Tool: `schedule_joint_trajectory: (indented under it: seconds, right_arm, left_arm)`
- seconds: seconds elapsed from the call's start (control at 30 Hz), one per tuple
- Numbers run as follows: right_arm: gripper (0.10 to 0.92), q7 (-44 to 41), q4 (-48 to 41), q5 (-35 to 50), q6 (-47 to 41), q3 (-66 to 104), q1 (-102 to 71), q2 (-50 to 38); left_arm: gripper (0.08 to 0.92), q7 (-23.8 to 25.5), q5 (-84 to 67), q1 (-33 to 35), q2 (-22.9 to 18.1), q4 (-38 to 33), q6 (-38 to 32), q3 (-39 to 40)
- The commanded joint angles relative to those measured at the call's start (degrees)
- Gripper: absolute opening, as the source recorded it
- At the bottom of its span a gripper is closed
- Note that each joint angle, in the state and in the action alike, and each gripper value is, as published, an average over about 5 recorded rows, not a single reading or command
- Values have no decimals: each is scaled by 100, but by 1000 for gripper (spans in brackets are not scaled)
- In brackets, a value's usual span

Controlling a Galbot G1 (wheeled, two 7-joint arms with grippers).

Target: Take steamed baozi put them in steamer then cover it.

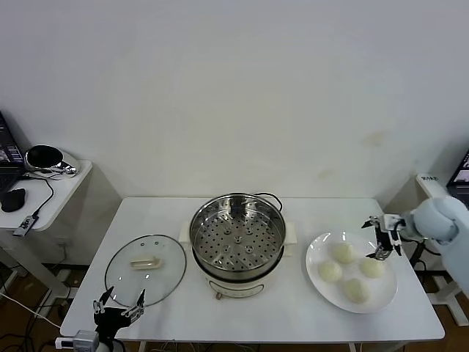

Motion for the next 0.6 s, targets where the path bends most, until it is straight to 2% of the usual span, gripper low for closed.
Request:
schedule_joint_trajectory:
  seconds: [0.03,0.6]
  right_arm:
    - [823,-399,-1290,-520,700,-1087,1026,767]
    - [823,-10,-1827,-700,669,-965,884,1275]
  left_arm:
    - [823,-4,55,26,-21,-2,-5,4]
    - [823,-13,130,41,-88,68,-39,50]
